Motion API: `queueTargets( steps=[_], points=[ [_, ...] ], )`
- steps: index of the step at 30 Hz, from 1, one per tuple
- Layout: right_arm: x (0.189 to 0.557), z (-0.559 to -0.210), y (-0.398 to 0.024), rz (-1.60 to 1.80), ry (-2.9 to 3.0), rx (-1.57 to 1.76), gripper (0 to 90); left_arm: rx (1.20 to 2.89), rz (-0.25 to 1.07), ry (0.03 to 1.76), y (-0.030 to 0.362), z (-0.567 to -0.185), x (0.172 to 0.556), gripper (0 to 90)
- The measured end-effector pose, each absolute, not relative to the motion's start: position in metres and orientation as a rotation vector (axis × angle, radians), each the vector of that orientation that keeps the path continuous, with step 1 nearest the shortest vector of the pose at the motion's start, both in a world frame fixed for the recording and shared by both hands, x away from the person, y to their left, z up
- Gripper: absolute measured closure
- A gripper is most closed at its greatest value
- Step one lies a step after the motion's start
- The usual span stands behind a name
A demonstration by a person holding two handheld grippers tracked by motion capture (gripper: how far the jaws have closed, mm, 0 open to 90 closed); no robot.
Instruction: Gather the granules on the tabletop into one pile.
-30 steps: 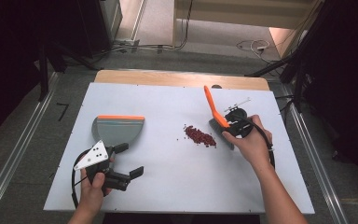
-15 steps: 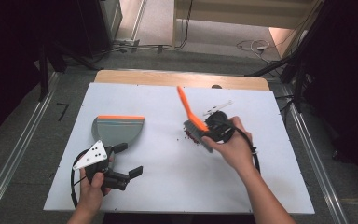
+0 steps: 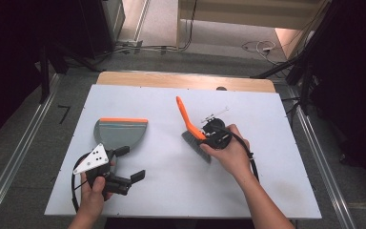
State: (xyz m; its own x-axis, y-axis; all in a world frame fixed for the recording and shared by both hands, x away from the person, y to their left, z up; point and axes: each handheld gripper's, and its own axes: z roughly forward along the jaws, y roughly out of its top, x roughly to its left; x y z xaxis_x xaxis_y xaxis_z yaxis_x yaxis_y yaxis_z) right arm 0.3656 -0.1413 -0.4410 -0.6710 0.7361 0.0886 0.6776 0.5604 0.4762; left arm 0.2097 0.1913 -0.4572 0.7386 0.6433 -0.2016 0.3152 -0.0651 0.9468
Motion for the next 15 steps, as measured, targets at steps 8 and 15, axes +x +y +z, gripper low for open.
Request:
queueTargets(
  steps=[8,15],
  points=[
    [0.356,-0.42,-0.166,0.856,2.597,1.199,68.5,1.675,0.319,0.778,0.189,-0.458,0.211,0.2],
    [0.342,-0.403,-0.208,0.952,2.504,1.251,68.5,1.678,0.322,0.778,0.189,-0.458,0.211,0.2]
  ],
)
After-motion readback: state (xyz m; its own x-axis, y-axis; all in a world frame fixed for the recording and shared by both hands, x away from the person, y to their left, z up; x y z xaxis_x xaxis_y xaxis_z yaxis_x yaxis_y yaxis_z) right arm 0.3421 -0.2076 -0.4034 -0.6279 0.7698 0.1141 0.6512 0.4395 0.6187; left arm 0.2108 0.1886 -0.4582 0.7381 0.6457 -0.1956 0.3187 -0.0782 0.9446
